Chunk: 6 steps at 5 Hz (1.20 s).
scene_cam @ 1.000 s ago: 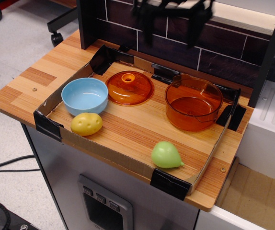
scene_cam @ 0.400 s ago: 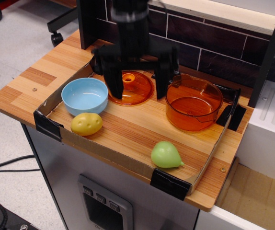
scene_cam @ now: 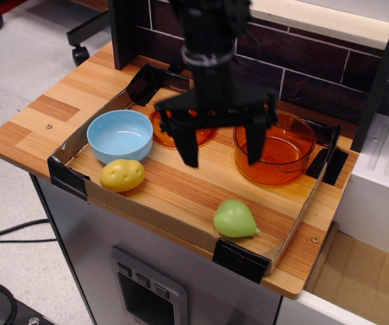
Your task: Put pear in bowl
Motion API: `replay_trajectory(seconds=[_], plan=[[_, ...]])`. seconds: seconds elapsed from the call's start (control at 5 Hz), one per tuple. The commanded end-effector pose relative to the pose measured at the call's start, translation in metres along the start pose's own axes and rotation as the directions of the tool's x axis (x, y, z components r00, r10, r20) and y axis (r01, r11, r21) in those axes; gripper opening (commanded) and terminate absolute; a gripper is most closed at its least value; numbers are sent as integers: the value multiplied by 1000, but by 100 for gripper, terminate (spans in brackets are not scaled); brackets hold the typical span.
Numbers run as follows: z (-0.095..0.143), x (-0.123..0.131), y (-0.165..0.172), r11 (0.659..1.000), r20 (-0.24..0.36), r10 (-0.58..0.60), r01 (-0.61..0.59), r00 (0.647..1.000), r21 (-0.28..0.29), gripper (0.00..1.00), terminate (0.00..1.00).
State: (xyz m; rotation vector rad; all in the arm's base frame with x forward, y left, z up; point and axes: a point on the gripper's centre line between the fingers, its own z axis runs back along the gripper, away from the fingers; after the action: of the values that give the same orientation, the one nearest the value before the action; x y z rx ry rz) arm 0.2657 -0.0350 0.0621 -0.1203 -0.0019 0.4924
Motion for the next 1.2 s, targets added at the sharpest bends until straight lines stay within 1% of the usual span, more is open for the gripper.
replay_trajectory(seconds=[0.0, 0.4, 0.6, 0.8, 1.0], plan=[[-25, -16, -7, 1000, 11, -11, 11, 1000, 21, 100, 0], [-61, -11, 4, 994, -3, -5, 6, 1000, 110, 100, 0], [-67, -10, 9, 994, -7, 3, -2, 1000, 114, 0, 0], [-46, -3, 15, 997, 31, 30, -32, 999, 68, 0, 0], [-17, 11, 22, 994, 61, 95, -98, 994, 39, 0, 0]])
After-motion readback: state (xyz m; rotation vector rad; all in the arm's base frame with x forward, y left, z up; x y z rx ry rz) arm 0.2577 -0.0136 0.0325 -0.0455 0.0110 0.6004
